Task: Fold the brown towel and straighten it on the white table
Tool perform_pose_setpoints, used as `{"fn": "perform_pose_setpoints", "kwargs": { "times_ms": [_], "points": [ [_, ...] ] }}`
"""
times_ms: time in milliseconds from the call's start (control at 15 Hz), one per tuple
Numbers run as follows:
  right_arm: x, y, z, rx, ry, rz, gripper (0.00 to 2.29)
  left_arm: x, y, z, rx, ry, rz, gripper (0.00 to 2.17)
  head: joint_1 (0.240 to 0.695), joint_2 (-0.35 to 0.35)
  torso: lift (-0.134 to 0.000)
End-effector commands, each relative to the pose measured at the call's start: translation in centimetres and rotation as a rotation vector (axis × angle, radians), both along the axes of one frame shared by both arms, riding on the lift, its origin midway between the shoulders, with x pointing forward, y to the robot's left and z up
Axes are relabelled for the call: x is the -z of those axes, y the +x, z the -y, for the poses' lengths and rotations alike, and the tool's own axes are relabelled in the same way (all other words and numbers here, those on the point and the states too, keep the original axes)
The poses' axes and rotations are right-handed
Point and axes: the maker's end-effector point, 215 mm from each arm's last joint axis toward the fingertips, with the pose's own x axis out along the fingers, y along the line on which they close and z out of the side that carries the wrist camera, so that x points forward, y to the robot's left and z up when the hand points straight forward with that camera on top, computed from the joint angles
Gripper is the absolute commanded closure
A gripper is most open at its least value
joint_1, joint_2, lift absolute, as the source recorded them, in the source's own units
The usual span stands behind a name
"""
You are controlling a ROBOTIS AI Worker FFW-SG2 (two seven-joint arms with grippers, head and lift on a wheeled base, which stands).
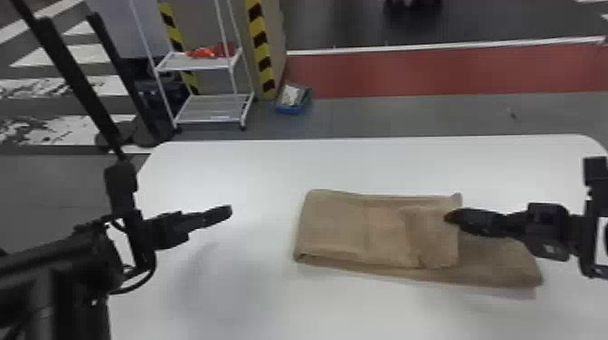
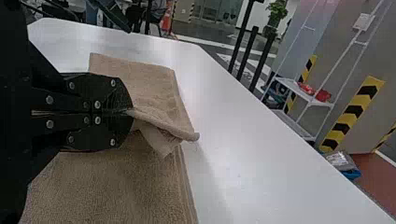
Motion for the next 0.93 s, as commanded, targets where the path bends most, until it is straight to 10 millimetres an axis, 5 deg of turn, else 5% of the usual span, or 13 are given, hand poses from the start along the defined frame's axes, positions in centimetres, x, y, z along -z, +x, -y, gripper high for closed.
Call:
{"fn": "perform_pose_setpoints", "kwargs": {
  "times_ms": [0,133,267,333,600,867],
  "points": [
    [0.4,-0.2,0.1,-0.002,-0.010,-0.014,1.17,0.3,-0.3,-0.2,-0.002,0.000,-0.006,0.06,0.695,0.158,-0.124],
    [-0.5,-0.2,0.1,-0.004,0.004,0.011,1.17,0.3,-0.3,-0.3,-0.003,0.003,-0.006,0.06,0.695,0.158,-0.124],
    [-5.4,1.0,3.1,0.063,0.045,0.135,1.17,0.1,-0.3,-0.3,-0.002,0.003,-0.002,0.06,0.695,0.159,-0.124],
    [-6.1,1.0,5.0,0.092,0.045,0.153,1.17,0.2,-0.3,-0.5,-0.004,0.004,-0.004,0.06,0.695,0.153,-0.124],
    [-1.7,-0.8,5.3,0.089,0.018,0.054,1.17,0.3,-0.4,0.0,0.001,-0.007,-0.006,0.06,0.695,0.104,-0.124],
    [-0.9,-1.3,6.0,0.103,0.016,0.037,1.17,0.7,-1.0,-0.2,0.001,0.000,-0.013,0.06,0.695,0.101,-0.124]
  ]
}}
